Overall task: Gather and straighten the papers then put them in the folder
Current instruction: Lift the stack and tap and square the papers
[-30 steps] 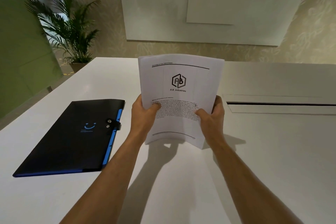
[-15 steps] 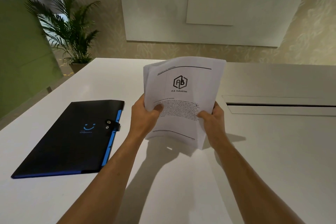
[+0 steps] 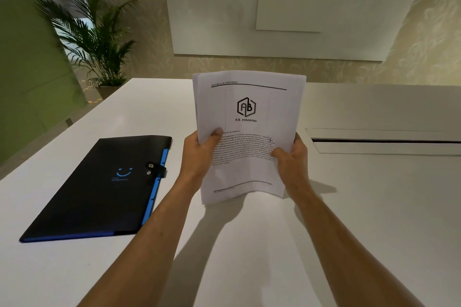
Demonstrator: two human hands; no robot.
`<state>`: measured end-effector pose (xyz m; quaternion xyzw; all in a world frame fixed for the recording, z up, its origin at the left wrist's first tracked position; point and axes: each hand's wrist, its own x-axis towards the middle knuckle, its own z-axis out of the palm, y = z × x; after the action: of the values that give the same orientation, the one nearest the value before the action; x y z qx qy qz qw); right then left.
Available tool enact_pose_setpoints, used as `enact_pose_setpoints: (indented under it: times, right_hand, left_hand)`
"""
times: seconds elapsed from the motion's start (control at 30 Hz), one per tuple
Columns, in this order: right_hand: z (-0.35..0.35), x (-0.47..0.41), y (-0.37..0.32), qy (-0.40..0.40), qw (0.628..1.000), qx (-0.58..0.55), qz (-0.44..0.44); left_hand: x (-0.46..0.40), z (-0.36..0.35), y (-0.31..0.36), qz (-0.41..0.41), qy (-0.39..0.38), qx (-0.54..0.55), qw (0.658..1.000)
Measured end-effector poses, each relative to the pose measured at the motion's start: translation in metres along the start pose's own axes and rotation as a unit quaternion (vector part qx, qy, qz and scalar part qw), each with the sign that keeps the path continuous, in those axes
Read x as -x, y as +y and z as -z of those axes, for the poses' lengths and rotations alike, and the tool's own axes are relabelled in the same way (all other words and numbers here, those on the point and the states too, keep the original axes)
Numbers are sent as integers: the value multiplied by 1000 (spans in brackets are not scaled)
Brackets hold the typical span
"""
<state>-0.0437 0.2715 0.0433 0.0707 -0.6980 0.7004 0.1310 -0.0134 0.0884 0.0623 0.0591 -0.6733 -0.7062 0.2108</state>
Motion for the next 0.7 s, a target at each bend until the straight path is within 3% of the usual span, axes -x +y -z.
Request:
enact_pose_setpoints:
  times: [0.33, 0.7]
  right_hand:
    - [-4, 14, 12, 1, 999, -41, -13]
    - [1, 9, 15, 9, 999, -48, -12]
  left_hand:
    - [13, -3, -23, -30, 17, -36, 999]
    - [19, -4, -24, -43, 4, 6, 999]
